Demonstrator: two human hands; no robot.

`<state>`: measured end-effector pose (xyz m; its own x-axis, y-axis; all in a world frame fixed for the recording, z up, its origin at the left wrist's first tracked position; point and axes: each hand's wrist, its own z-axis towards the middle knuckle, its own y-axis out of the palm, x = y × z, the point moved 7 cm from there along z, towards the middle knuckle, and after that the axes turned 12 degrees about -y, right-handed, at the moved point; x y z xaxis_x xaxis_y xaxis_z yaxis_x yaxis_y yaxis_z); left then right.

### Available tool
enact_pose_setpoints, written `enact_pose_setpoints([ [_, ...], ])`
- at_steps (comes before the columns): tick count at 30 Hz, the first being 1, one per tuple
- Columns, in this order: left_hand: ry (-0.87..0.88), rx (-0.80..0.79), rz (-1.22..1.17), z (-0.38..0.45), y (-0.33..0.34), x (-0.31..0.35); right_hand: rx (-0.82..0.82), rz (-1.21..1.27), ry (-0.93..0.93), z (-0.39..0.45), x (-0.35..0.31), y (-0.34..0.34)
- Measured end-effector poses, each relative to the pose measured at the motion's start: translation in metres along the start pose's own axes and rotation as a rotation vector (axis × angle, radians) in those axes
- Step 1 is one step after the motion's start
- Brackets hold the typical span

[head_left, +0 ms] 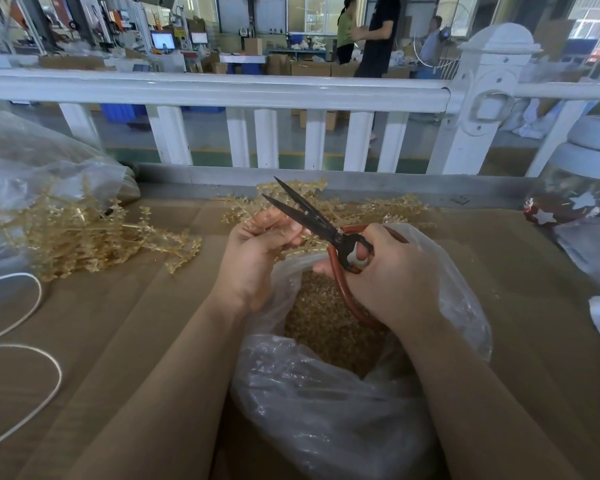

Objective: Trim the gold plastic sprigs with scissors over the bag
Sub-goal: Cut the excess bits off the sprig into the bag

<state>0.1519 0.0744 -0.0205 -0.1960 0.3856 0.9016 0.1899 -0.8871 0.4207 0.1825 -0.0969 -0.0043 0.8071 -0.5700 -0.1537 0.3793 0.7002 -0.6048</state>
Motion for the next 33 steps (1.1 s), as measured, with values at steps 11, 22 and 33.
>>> enact_pose_setpoints([
  [11, 0.025, 0.05, 0.1, 0.0014, -0.0037, 0.0008, -0.084, -0.003, 0.062, 0.0008, 0.0062, 0.0048],
  [22, 0.088, 0.09, 0.248, 0.0003, -0.0059, 0.007, -0.106, -0.04, 0.077, 0.002, 0.0084, 0.0045],
  [33, 0.056, 0.027, 0.148, 0.0016, -0.0024, 0.0019, -0.058, -0.057, 0.074, 0.0017, 0.005, 0.0001],
])
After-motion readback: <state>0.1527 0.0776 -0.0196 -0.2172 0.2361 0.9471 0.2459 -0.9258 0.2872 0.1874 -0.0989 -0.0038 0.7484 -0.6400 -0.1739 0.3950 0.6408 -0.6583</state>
